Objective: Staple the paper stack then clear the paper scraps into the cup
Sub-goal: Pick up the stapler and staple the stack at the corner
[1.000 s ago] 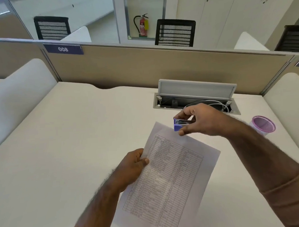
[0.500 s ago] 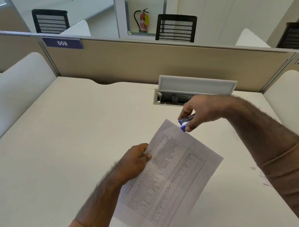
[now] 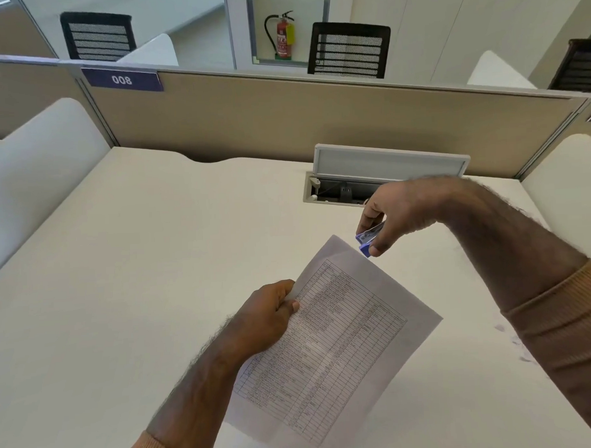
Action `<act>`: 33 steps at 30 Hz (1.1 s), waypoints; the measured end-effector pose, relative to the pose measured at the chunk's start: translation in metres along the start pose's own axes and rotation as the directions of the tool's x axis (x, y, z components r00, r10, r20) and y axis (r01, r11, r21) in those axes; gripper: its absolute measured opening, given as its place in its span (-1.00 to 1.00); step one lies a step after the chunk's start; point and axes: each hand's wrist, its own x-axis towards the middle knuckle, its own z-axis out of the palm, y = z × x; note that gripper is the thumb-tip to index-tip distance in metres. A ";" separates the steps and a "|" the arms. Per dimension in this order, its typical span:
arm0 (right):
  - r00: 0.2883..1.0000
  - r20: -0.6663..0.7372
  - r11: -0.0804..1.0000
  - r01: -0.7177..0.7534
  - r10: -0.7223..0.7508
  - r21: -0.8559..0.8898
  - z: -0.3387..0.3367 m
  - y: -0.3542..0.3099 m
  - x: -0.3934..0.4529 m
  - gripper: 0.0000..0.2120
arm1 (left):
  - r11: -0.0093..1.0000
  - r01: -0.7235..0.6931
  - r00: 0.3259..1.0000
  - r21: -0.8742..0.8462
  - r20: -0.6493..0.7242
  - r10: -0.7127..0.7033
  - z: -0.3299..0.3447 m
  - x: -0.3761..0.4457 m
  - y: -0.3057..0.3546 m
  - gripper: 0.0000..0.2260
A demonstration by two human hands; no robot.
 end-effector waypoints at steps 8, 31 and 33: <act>0.994 0.096 0.998 0.047 -0.051 0.042 0.004 -0.010 0.003 -0.60 | 0.996 -0.035 0.999 0.083 -0.019 0.036 0.004 0.003 -0.002 -0.86; 0.995 0.032 0.986 0.094 -0.099 0.140 0.023 -0.017 0.020 -0.72 | 0.997 -0.044 0.999 0.068 0.023 0.042 0.003 0.006 -0.004 -0.86; 0.994 0.027 0.985 0.101 -0.106 0.138 0.024 -0.017 0.022 -0.75 | 0.997 -0.039 0.999 0.067 0.032 0.037 0.003 0.007 -0.005 -0.86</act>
